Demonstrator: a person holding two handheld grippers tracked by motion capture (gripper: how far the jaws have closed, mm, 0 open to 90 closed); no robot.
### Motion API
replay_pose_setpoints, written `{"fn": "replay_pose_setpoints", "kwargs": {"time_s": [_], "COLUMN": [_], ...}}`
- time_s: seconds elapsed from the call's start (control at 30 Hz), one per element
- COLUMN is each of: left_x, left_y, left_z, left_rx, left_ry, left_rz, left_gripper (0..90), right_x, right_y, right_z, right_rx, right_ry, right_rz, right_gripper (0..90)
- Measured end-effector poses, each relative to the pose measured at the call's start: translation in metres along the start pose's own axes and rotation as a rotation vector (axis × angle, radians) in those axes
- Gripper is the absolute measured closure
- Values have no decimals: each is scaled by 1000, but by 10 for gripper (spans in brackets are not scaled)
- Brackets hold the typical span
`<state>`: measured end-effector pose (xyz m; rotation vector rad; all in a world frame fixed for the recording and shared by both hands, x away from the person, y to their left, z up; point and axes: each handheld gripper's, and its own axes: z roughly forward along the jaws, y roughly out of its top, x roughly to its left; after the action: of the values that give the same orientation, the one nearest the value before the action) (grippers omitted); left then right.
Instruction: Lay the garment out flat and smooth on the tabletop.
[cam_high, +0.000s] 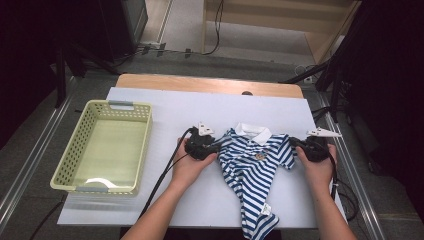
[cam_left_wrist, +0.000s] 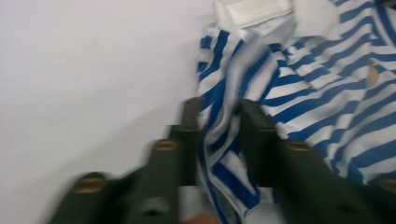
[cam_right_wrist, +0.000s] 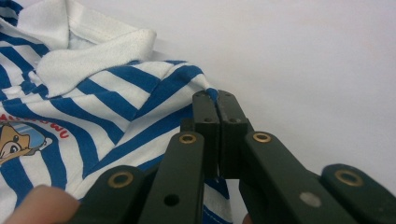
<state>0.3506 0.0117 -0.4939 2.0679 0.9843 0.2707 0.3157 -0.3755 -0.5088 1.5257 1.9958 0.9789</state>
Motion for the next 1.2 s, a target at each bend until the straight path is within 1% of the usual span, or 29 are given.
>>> {"fn": "replay_pose_setpoints", "kwargs": {"time_s": [0.07,0.13,0.17,0.23,0.27,0.37,0.4,0.43,0.47,0.5,0.53,0.57,0.6,0.67,0.73,0.83,0.9,0.93,0.97,1.0,1.13,1.2], "left_x": [7,14,17,22,24,26,27,26,27,27,27,27,27,26,24,22,22,21,23,23,26,27], "left_y": [-2,-5,-7,-12,-14,-19,-19,-19,-19,-18,-17,-15,-13,-8,-2,7,11,13,15,16,23,25], "left_z": [-4,-9,-10,-13,-14,-14,-14,-13,-13,-14,-14,-14,-14,-14,-12,-3,4,9,14,17,31,37], "left_rx": [-11,-6,0,8,14,25,31,32,30,18,2,-10,-24,-43,-49,-29,-19,-19,-15,-15,1,19], "left_ry": [19,37,42,46,54,46,46,51,48,42,45,54,56,50,47,39,29,31,31,30,32,37], "left_rz": [-32,-59,-78,-96,-97,-115,-112,-115,-117,-121,-120,-117,-115,-107,-95,-65,-51,-54,-44,-54,-61,-58], "left_gripper": [865,878,879,884,885,884,866,803,722,664,611,582,562,511,488,471,471,474,479,481,478,470], "right_x": [-2,-5,-6,-8,-9,-8,-8,-9,-9,-9,-10,-11,-11,-12,-12,-9,-8,-6,-6,-5,-6,-7], "right_y": [-1,-2,-2,-3,-3,-3,-3,-3,-2,-2,-1,0,1,4,8,14,17,19,20,22,24,24], "right_z": [0,-1,-1,-1,-2,-1,-1,0,0,-1,-2,-3,-4,-6,-5,-2,1,2,4,6,12,15], "right_rx": [-1,2,2,3,4,6,8,1,-8,-19,-27,-32,-37,-41,-36,-32,-29,-26,-19,-15,6,16], "right_ry": [-3,-9,-9,-14,-15,-9,-1,10,9,12,18,16,10,14,19,35,43,43,47,50,54,36], "right_rz": [1,3,7,8,9,14,22,26,37,39,43,48,48,51,43,35,26,25,22,19,25,25], "right_gripper": [868,868,868,868,868,860,834,778,715,684,659,641,637,638,642,650,653,654,655,655,655,655]}}
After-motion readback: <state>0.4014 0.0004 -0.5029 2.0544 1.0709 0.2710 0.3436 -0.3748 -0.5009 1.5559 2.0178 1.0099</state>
